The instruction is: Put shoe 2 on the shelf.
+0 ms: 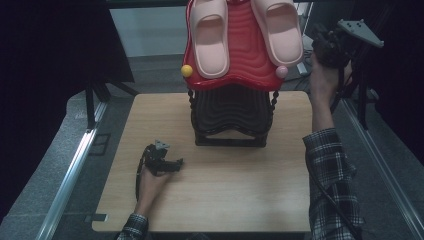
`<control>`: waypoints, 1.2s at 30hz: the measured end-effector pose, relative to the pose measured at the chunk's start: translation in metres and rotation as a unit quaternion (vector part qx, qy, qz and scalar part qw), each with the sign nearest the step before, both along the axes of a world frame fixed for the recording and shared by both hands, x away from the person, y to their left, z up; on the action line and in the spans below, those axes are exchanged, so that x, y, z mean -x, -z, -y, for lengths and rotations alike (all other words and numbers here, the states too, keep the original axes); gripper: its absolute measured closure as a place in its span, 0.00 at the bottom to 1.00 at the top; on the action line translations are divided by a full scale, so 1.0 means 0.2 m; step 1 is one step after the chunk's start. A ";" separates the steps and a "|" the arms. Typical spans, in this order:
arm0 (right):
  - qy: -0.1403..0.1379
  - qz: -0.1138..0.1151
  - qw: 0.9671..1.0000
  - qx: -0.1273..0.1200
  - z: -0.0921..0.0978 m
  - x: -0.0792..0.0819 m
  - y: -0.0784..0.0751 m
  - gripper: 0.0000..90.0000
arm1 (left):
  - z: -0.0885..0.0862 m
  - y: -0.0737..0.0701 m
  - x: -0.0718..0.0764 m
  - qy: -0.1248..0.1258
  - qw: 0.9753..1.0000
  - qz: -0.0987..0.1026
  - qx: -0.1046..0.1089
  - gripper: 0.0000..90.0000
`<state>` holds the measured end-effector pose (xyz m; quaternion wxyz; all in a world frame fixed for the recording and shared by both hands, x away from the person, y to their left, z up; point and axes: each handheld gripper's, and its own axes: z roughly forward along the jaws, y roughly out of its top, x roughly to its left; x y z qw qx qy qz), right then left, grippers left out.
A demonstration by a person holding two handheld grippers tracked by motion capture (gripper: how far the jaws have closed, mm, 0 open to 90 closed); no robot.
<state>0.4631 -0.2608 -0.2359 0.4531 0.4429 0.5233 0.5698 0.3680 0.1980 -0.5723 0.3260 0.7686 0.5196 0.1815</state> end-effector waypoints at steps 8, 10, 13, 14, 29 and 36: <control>-0.048 0.005 0.998 0.027 0.01 0.00 0.19 1.00 | 0.00 0.00 0.00 -0.001 1.000 0.001 0.000 0.04; -0.042 0.015 0.998 0.038 0.00 0.00 0.20 1.00 | 0.00 0.00 0.00 -0.001 1.000 0.002 0.000 0.04; -0.046 0.011 0.998 0.027 0.01 0.00 0.19 1.00 | 0.00 0.00 0.00 -0.001 1.000 0.001 0.000 0.04; -0.049 0.009 0.998 0.026 0.00 0.00 0.19 1.00 | 0.00 0.00 0.00 -0.001 1.000 0.001 0.000 0.04; -0.115 0.002 0.987 0.114 -0.20 -0.05 0.17 1.00 | 0.00 0.00 0.00 0.001 1.000 0.001 0.000 0.04; -0.139 -0.001 0.981 0.136 -0.21 -0.07 0.15 1.00 | 0.00 0.00 0.00 0.001 1.000 0.002 0.000 0.04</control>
